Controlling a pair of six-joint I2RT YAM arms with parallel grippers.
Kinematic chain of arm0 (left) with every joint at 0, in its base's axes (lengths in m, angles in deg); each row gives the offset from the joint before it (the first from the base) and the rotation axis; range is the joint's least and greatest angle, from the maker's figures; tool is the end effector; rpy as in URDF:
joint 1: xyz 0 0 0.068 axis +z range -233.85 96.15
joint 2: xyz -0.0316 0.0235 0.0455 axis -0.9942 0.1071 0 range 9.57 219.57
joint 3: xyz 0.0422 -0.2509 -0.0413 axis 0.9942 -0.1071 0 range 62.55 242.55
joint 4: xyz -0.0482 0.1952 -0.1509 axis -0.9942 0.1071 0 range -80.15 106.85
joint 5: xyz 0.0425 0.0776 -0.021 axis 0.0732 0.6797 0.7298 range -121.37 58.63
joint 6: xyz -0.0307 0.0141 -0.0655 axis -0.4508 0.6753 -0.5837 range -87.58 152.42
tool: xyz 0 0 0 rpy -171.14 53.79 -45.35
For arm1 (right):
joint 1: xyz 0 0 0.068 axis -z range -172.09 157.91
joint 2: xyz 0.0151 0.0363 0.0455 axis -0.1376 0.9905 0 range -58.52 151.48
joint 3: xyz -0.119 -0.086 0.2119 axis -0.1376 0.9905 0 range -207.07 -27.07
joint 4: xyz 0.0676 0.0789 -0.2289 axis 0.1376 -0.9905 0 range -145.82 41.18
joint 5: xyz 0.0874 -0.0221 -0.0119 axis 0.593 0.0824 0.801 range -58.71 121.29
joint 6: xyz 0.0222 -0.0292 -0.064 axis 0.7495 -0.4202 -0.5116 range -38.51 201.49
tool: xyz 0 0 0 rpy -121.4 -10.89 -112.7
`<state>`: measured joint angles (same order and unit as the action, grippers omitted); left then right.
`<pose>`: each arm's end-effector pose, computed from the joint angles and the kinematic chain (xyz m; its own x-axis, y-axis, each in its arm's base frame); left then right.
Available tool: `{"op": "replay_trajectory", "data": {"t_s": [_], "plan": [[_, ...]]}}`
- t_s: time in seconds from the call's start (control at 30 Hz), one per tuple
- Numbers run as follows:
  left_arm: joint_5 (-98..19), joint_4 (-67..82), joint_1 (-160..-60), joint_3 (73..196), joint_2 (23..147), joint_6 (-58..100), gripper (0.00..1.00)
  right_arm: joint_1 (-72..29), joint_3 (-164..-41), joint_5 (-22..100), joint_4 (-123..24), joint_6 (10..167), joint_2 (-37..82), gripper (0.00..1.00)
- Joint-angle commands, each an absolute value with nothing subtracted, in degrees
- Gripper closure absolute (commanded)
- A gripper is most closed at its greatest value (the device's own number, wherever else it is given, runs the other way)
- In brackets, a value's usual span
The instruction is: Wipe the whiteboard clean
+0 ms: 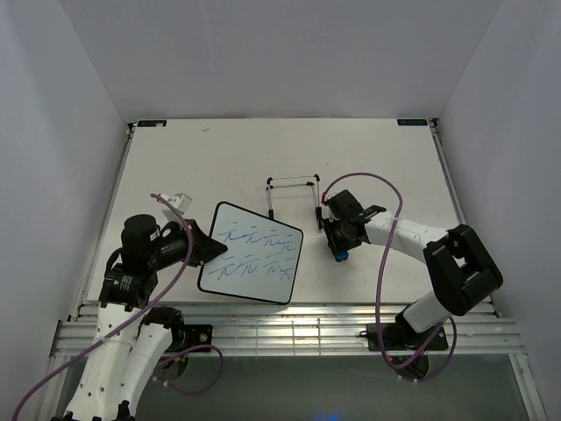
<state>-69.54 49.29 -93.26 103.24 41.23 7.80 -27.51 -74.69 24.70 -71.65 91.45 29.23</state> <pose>0.1280 -0.0598 0.2780 -0.7266 -0.2116 -0.6537 0.3869 0.6602 -0.6438 0.2399 0.1620 0.1362 -0.8072 -0.3632 -0.4654 -0.3996 0.9164 -0.0219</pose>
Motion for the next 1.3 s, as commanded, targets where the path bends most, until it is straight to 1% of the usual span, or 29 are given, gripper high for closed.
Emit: {"op": "replay_trajectory", "data": {"t_s": [0.0, 0.1, 0.23, 0.27, 0.3, 0.5, 0.57, 0.63, 0.73, 0.83, 1.1, 1.27], "plan": [[-73.21, 45.54, -93.34, 102.99, 40.77, 7.99, 1.00, -28.12, -77.26, 22.76, -70.52, 91.16, 28.94, 0.57], [-73.21, 45.01, -93.34, 101.84, 41.21, 7.82, 1.00, -28.30, -76.82, 23.02, -70.52, 91.51, 28.15, 0.64], [-72.24, 44.74, -93.34, 101.93, 41.74, 7.47, 1.00, -28.74, -76.64, 22.94, -71.05, 92.21, 25.69, 0.65], [-71.72, 44.66, -93.43, 101.84, 41.92, 7.29, 1.00, -28.74, -76.56, 23.11, -70.88, 92.39, 25.07, 0.66], [-71.10, 44.74, -93.34, 101.75, 42.18, 7.11, 1.00, -28.74, -76.56, 23.81, -71.05, 92.39, 24.54, 0.70], [-69.69, 44.48, -93.34, 101.40, 43.94, 6.24, 1.00, -30.49, -78.49, 25.83, -71.85, 92.22, 17.52, 0.73], [-69.25, 43.87, -93.34, 100.79, 44.03, 5.45, 1.00, -33.21, -78.58, 25.41, -68.25, 90.91, 13.83, 0.76], [-69.43, 42.46, -93.34, 99.82, 44.11, 4.83, 1.00, -37.95, -78.84, 23.65, -63.70, 89.94, 11.63, 0.75], [-70.04, 40.97, -93.34, 99.20, 45.08, 4.21, 1.00, -43.91, -80.24, 24.87, -58.41, 88.61, 10.74, 0.75], [-71.18, 40.09, -93.34, 99.03, 45.87, 5.00, 1.00, -48.14, -84.19, 26.54, -53.57, 88.35, 13.27, 0.75], [-75.40, 38.51, -93.34, 98.50, 45.61, 6.14, 1.00, -58.52, -100.09, 23.38, -53.65, 81.76, 27.42, 0.74], [-76.28, 37.63, -93.43, 98.32, 44.21, 6.41, 1.00, -60.38, -101.96, 24.60, -52.42, 79.04, 30.25, 0.74]]}}
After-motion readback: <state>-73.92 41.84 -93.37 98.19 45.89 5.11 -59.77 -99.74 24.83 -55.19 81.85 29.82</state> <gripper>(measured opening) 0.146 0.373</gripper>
